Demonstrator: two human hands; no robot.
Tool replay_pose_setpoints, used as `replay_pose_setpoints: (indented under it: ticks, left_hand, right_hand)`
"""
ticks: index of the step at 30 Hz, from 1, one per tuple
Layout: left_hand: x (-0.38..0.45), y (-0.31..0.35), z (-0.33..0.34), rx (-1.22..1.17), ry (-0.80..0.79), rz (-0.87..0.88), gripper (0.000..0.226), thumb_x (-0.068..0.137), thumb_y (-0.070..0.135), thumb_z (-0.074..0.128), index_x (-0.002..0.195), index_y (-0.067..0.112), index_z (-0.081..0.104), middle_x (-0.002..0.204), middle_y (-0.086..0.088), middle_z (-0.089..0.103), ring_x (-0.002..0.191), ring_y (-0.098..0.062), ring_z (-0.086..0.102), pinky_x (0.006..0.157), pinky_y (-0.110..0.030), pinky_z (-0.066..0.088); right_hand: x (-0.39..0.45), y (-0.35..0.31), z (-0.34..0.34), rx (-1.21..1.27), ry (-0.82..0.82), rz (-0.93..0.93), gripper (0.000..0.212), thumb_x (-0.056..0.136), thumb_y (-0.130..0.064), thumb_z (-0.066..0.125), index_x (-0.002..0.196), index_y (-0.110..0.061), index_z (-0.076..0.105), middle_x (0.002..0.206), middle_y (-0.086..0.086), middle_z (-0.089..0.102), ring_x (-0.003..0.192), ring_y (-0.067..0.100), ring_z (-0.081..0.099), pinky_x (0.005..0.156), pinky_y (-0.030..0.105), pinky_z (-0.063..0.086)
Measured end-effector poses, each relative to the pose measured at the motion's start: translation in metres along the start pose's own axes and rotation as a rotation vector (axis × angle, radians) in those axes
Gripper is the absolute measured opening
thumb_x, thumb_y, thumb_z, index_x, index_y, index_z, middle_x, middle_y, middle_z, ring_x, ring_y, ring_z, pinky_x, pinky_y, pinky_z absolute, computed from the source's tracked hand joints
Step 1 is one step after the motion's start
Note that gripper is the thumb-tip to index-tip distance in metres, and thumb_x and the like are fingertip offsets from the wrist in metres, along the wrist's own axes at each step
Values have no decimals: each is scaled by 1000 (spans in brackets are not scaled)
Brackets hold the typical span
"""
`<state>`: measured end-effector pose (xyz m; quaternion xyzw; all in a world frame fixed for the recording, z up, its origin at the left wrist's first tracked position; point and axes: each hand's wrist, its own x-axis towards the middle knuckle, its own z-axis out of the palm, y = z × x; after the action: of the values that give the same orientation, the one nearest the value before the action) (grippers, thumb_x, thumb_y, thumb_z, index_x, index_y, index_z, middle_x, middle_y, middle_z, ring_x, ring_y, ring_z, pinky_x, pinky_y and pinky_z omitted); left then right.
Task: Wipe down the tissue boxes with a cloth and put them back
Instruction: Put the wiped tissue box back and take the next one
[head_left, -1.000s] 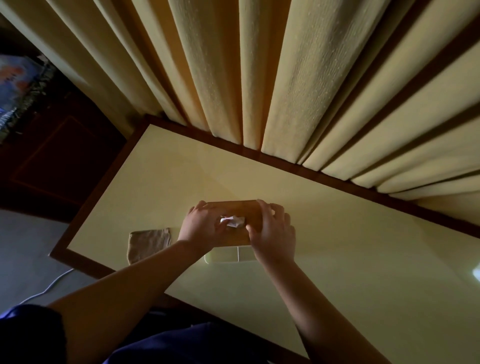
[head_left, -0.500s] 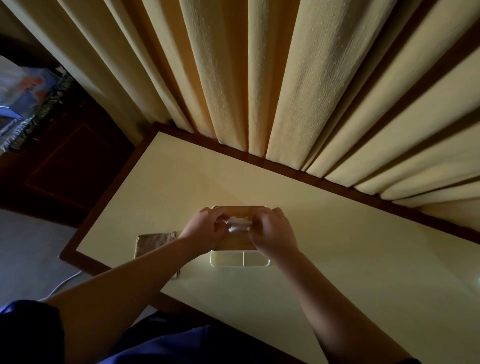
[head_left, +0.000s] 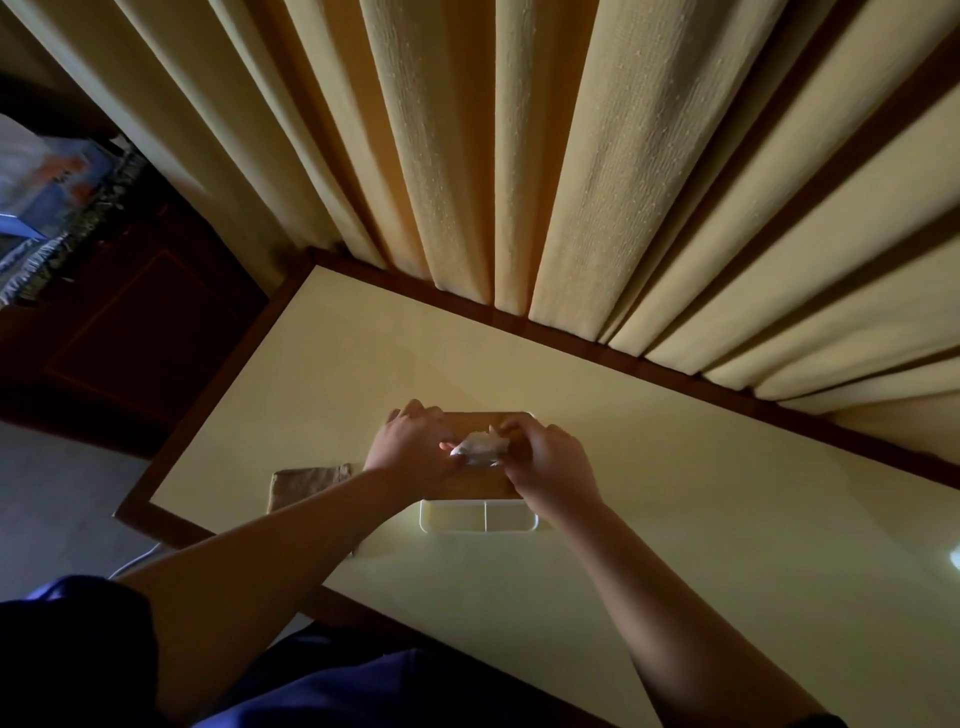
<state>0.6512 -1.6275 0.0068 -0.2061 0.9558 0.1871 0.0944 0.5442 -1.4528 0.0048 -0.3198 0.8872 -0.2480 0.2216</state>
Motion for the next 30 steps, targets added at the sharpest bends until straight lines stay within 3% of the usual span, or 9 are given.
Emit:
replay_pose_setpoints:
  ticks: [5,8,11,13,15,18,20,25,30]
  left_hand:
    - [1,0,-9,-1,-34,46,33,91,45,69,120,31,73,117,2,65,112,-21,53,91,-33,42]
    - [-6,-6,-19,-67,29,46,73,78,57,79,142,31,56,134,4,56,123,-21,49,100,-36,40]
    - [-10,-20,-19,66,-163,-19,132,61,77,82,163,20,21,158,3,36,139,-21,40,113,-39,38]
    - [-11,-27,-13,144,-289,-37,150,55,83,80,165,15,3,161,0,30,142,-23,37,116,-40,37]
    - [-10,-30,-5,169,-292,-31,151,55,79,83,164,14,1,158,-1,33,140,-23,39,116,-39,37]
    - [-7,-33,1,152,-193,-30,134,51,70,84,155,19,17,143,2,45,127,-20,47,109,-36,41]
    - [-5,-39,-4,123,-180,-33,127,47,69,83,149,21,25,135,5,48,122,-19,50,106,-35,43]
    - [6,-76,-34,65,-152,-50,125,47,72,84,147,23,29,134,5,50,121,-18,51,105,-35,43]
    - [31,-136,-81,45,-86,-93,125,50,72,87,150,22,29,136,3,51,121,-19,51,106,-37,42]
  right_hand:
    - [-2,8,-3,126,64,-18,44,82,-37,76,124,-39,62,106,-12,65,99,17,62,88,38,54]
    - [-7,26,-12,159,109,26,74,77,-35,86,142,-41,52,132,-17,57,123,13,48,107,39,48]
    - [-8,38,-18,83,-159,144,132,63,-51,98,164,-46,14,165,-14,28,156,11,11,127,41,26]
    - [-7,35,-17,-30,-285,134,148,62,-49,99,165,-45,-6,173,-15,9,161,13,-8,131,47,14]
    - [-2,31,-11,-78,-278,98,143,66,-42,99,166,-41,-4,173,-8,15,161,17,-1,131,44,12]
    - [8,24,-11,-94,-196,37,136,60,-39,99,165,-34,14,158,-4,39,152,20,23,123,40,27]
    - [16,18,-14,-92,-207,8,132,57,-36,98,164,-30,20,153,-3,45,146,22,29,119,43,34]
    - [53,-26,-21,-107,-268,-15,133,58,-32,99,165,-32,19,156,-1,42,148,23,28,120,47,36]
    - [118,-91,-11,-136,-287,-21,136,59,-29,102,165,-37,17,156,6,36,148,25,34,123,42,35]
